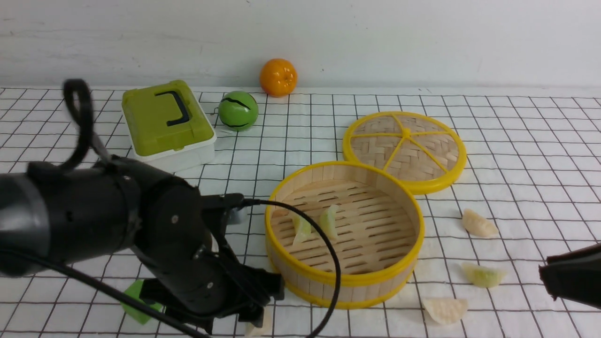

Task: Put the dumplings into the steamer on the table with the white tablecloth.
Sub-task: 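Reach for and grasp a dumpling on the table with the left gripper, then place the dumpling into the bamboo steamer basket with the left gripper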

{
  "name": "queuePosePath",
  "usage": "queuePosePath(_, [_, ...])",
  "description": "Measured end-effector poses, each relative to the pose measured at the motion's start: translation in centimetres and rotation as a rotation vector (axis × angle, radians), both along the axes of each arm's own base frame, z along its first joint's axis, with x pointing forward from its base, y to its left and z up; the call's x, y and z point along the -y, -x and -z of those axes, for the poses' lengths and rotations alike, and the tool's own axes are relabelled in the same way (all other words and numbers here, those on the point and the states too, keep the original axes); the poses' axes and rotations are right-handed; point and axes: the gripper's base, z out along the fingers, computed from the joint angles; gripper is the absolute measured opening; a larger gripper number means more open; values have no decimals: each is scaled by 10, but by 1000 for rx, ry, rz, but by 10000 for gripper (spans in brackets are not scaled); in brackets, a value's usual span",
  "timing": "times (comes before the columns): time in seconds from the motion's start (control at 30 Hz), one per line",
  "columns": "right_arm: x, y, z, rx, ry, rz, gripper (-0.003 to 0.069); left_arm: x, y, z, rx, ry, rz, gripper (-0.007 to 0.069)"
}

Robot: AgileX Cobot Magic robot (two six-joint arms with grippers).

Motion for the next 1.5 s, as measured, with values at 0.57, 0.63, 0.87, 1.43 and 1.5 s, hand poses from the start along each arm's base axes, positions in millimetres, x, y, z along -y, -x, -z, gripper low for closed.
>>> queuePosePath(0.57, [2,1,2,-11,36,-5,97,31,-25,38,-26,-123,13,316])
queuePosePath(0.63, [2,1,2,-11,37,-6,98,31,-26,38,-26,-125,13,263])
queuePosePath(0.87, [2,1,3,-15,39,-8,103,29,-22,-4,10,-106,55,251])
queuePosePath(1.43, [2,1,3,-15,39,-8,115,149,-103,-60,215,87,271,251])
queuePosePath(1.5, [2,2,3,-18,40,-9,115,158,-113,-49,219,75,262,251])
